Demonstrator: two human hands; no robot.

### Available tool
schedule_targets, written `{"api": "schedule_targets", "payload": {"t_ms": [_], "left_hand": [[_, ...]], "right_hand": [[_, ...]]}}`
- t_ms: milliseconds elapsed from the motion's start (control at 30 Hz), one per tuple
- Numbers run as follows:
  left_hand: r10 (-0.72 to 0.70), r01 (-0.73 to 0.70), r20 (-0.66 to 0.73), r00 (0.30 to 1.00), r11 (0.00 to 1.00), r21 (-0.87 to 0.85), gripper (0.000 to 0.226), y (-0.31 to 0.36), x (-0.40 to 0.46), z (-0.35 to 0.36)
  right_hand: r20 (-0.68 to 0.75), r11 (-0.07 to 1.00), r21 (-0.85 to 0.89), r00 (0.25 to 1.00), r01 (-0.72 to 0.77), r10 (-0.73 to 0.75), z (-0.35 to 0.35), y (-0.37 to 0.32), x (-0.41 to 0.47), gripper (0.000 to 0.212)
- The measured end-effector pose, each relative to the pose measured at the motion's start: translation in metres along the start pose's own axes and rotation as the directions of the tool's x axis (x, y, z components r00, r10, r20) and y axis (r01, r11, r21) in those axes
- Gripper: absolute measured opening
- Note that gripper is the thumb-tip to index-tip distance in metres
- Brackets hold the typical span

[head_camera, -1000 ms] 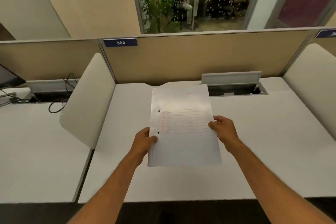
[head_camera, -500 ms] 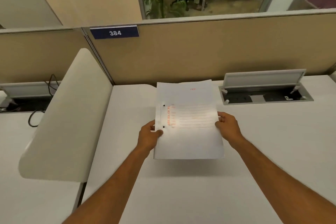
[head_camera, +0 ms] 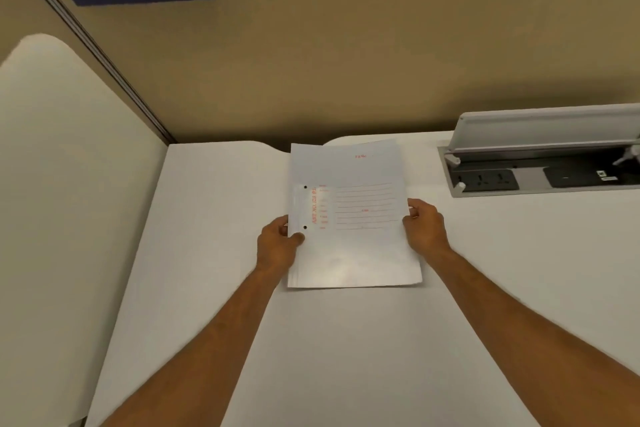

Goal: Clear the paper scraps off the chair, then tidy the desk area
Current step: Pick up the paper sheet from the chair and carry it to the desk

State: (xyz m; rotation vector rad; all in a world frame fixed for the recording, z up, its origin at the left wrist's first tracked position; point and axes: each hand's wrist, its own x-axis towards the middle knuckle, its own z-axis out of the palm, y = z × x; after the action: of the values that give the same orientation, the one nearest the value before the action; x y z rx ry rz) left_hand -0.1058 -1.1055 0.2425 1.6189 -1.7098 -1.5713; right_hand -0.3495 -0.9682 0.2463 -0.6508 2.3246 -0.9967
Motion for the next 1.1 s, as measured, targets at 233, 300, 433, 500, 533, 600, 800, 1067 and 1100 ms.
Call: {"api": "schedule_targets", "payload": {"t_ms": [233, 300, 433, 500, 533, 600, 800, 1067, 1100], "left_hand": [[0.069, -0.052, -0.097, 0.993, 0.984, 0.168, 0.021, -0.003, 0.003, 0.013], [0.071, -0.043, -0.103, 0.992, 0.965, 0.258, 0.031, -0.004, 0.001, 0.015], [0.095, -0.056, -0.099, 0.991, 0.940, 0.337, 0.056, 0.000, -0.012, 0.015], [0.119, -0.085, -0.081, 0.990, 0.938, 0.335, 0.058, 0.004, -0.024, 0.014], [0.136, -0.108, -0.062, 0.989, 0.937, 0.332, 0.059, 0.008, -0.031, 0.014], [0.176, -0.164, -0.009, 0.984, 0.929, 0.331, 0.060, 0.018, -0.050, 0.015], [0.344, -0.369, 0.135, 0.929, 0.863, 0.345, 0.059, 0.064, -0.112, 0.020], [0.450, -0.520, 0.260, 0.854, 0.747, 0.414, 0.071, 0.091, -0.251, 0.016], [0.462, -0.533, 0.266, 0.846, 0.731, 0.426, 0.072, 0.093, -0.269, 0.015]], "right_hand": [[-0.006, 0.991, -0.130, 1.000, 0.010, -0.011, 0.008, 0.010, 0.002, 0.006], [0.017, 0.987, -0.161, 1.000, 0.003, 0.000, 0.007, 0.012, -0.002, 0.030], [0.038, 0.974, -0.225, 0.999, 0.020, -0.012, -0.005, 0.010, -0.018, 0.061], [0.040, 0.980, -0.197, 0.999, 0.021, -0.014, -0.016, 0.008, -0.030, 0.066], [0.041, 0.986, -0.167, 0.999, 0.023, -0.016, -0.022, 0.006, -0.037, 0.067], [0.045, 0.994, -0.108, 0.999, 0.031, -0.027, -0.035, 0.000, -0.056, 0.069], [0.034, 0.991, -0.078, 0.993, 0.112, -0.110, -0.083, -0.027, -0.120, 0.068], [-0.005, 0.966, -0.161, 0.978, 0.204, -0.207, -0.169, -0.035, -0.237, 0.065], [-0.012, 0.968, -0.150, 0.978, 0.203, -0.207, -0.181, -0.031, -0.254, 0.064]]}}
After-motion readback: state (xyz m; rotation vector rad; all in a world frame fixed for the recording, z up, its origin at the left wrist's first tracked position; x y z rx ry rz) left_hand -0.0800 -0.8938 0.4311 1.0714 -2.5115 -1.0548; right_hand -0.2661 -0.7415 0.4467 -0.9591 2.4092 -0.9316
